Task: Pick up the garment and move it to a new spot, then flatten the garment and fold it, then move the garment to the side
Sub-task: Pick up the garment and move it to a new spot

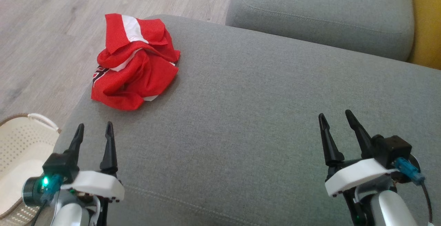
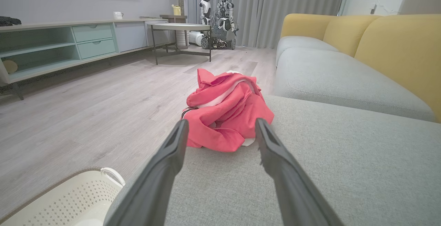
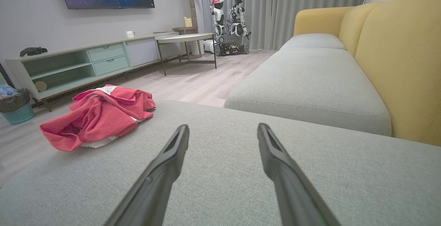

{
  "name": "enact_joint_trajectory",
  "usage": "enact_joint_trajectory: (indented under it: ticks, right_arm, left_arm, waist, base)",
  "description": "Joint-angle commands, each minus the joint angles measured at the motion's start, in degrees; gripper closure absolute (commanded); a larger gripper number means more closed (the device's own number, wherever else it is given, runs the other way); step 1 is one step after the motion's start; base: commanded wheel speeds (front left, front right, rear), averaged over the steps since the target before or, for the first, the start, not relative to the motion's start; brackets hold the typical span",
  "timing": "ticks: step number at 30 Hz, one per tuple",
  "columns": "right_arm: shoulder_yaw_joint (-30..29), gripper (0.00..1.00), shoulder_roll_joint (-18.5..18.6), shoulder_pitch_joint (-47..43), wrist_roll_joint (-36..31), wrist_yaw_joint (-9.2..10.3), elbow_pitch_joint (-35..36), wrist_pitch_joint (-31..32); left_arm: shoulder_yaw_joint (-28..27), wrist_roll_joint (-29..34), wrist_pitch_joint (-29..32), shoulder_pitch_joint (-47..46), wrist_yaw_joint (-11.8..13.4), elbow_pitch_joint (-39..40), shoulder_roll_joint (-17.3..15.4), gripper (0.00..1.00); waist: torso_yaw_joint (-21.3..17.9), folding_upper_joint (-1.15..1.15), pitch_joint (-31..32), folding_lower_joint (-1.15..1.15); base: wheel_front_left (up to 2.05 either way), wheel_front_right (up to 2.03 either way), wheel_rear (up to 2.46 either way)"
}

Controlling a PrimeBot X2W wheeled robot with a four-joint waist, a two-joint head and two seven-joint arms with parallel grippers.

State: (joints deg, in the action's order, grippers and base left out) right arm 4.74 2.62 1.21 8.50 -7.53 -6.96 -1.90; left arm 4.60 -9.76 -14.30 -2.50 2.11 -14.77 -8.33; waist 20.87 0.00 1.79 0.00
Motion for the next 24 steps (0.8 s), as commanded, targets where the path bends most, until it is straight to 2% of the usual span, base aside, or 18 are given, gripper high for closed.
enact_joint_trajectory:
  ticks: [1, 12, 18, 24]
  right_arm:
    - [0.97, 0.0, 0.26, 1.6, 0.05, 0.04, 1.65, 0.32]
    - [0.72, 0.0, 0.26, 1.98, 0.01, 0.04, 2.05, 0.88]
    - [0.8, 0.0, 0.26, 3.45, -1.18, 0.04, 3.84, 2.32]
    - [0.85, 0.0, 0.26, 5.89, -2.78, 0.04, 5.89, 3.76]
  left_arm:
    - [-2.48, -0.51, -0.7, -2.02, 0.43, 2.28, -0.64, 0.0]
    - [-1.95, -0.97, -0.52, -5.7, -0.65, 1.96, -1.23, 0.0]
    - [-1.87, -2.17, 1.47, -13.89, -2.46, 1.62, -2.54, 0.0]
    - [-2.91, -4.07, 4.82, -23.96, -4.57, -4.25, -5.22, 0.0]
  waist:
    - [-0.2, 0.0, -0.01, 0.0]
    - [-0.98, 0.0, -1.36, 0.0]
    - [-2.31, 0.0, -5.46, 0.0]
    - [-4.65, 0.0, -10.83, 0.0]
  base:
    - [0.0, 0.0, 0.0]
    - [0.0, 0.0, 0.0]
    - [0.0, 0.0, 0.0]
    - [0.0, 0.0, 0.0]
